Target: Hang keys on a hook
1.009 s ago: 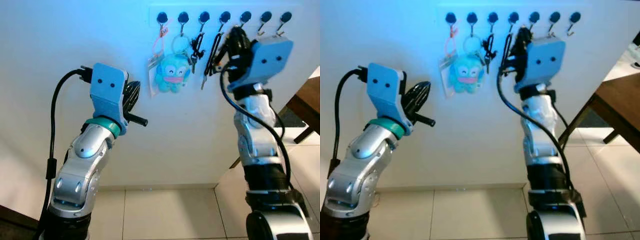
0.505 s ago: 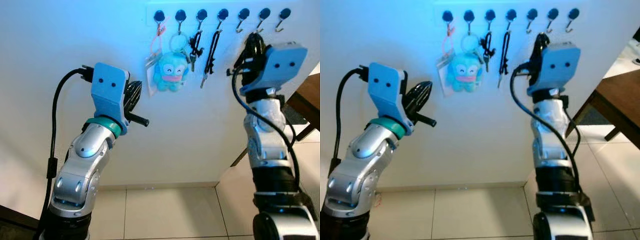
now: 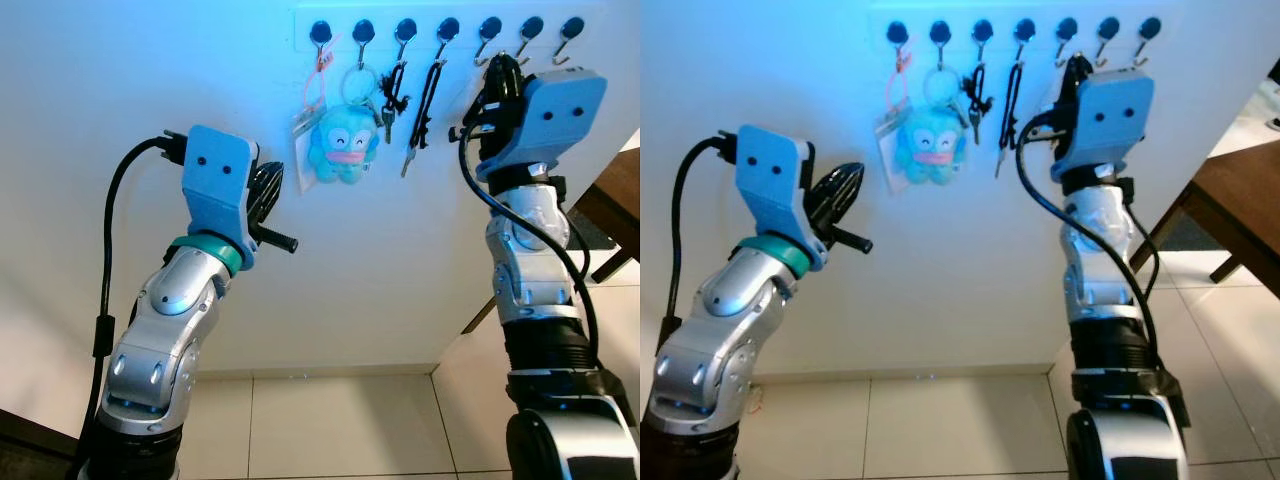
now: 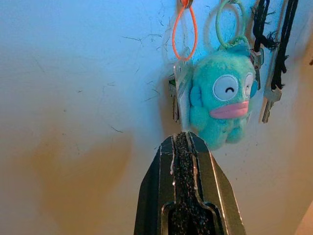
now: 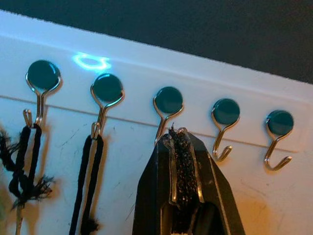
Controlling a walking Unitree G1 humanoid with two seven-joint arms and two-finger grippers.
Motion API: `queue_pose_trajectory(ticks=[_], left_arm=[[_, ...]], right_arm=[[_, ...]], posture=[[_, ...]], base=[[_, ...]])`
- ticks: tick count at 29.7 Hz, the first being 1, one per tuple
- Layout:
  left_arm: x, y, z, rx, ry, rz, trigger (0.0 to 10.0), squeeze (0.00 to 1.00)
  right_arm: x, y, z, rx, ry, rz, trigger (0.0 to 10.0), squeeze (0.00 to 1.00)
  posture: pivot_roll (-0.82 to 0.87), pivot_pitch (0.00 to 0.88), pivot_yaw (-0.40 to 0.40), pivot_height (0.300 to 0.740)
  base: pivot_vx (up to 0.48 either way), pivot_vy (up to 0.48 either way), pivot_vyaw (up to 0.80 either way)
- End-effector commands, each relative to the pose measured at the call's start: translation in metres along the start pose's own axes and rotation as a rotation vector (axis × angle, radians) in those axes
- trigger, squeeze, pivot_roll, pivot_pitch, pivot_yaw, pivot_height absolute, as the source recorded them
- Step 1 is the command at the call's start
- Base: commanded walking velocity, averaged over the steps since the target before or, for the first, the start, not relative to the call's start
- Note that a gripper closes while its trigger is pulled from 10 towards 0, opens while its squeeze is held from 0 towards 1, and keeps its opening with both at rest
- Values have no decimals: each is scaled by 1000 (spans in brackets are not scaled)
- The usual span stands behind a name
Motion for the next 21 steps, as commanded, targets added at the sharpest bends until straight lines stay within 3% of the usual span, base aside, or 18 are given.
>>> queue_pose_trajectory(ticks=[1, 21], left_arm=[[0, 0, 2, -4, 3, -6, 10000, 0], [0, 1, 1, 1, 7, 1, 10000, 0]], right_arm=[[-4, 0, -1, 2, 18, 1, 10000, 0], [-11, 11, -6, 68, 54, -15, 10000, 0]], posture=[[-9, 69, 102, 740], [-9, 64, 94, 740]], base=[[0, 0, 0], [0, 0, 0]])
Point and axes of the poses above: a point about 5 cm out from each wrist's last joint towards the gripper, its own z axis pointing back from the gripper into the wrist, its own y axis along the axis of the wrist's last joint, x = y × z, the point moved 1 cm from there along -z, pointing out of the wrist towards the gripper, and after that the axes turned 14 degrees about z, right-handed, at the moved point
